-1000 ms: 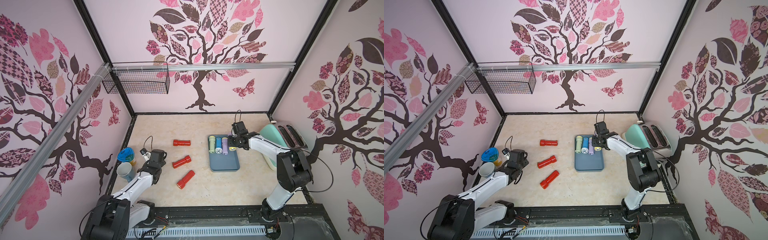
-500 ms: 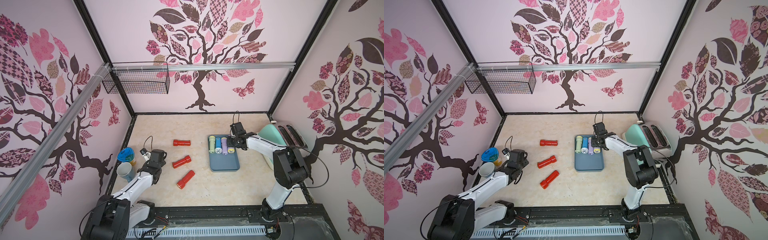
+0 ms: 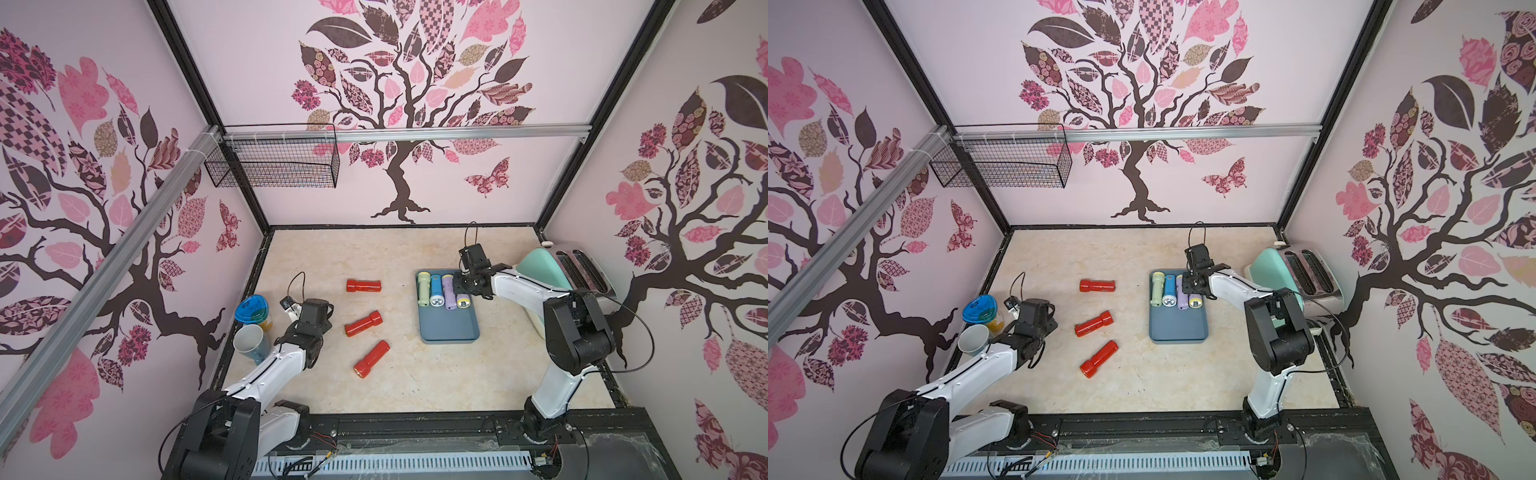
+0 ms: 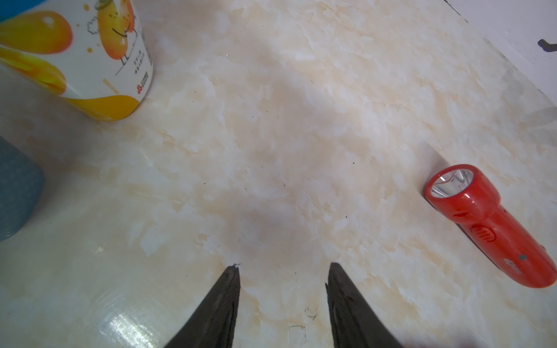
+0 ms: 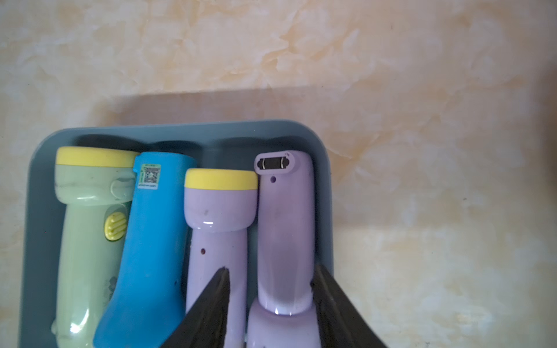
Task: Put the flashlights into the storage boxes
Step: Place the flashlight at the storage box.
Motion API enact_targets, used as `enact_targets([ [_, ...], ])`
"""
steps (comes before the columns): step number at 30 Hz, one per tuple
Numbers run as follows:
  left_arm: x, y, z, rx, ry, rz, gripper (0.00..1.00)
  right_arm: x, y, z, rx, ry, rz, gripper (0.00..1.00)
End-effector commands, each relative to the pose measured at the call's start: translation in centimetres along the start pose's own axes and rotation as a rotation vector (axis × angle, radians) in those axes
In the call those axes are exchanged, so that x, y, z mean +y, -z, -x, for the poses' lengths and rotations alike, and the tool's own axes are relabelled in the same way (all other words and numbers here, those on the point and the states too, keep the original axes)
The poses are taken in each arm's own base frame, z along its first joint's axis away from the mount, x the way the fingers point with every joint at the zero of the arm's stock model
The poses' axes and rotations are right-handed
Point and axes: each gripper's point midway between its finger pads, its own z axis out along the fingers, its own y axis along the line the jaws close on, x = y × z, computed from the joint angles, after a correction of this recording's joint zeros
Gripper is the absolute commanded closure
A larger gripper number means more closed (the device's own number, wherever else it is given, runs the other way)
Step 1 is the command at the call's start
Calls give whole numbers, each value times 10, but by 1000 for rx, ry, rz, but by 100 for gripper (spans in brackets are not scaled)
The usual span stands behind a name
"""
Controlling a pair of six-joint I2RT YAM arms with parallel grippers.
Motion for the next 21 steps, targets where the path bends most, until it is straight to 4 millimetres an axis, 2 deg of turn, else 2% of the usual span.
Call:
enact_targets([
  [1, 5, -1, -3, 1, -28, 10, 50, 4, 9, 10, -16, -4, 10, 51],
  [5, -7, 9, 3, 4, -74, -40, 51, 6, 28, 12, -21, -56, 31, 50],
  [9, -27, 25, 5, 19, -91, -96, 50, 14, 50, -3, -54, -112, 135, 45],
  [13, -49, 35, -2, 118, -29, -115, 49, 1, 72, -20, -162, -164, 154, 45],
  [17, -77, 34, -14, 203, 5, -151, 49, -13, 82, -39, -285, -207, 165, 45],
  [21, -89, 28, -14, 281, 108, -63, 49, -17, 103, -26, -378, -247, 178, 38],
])
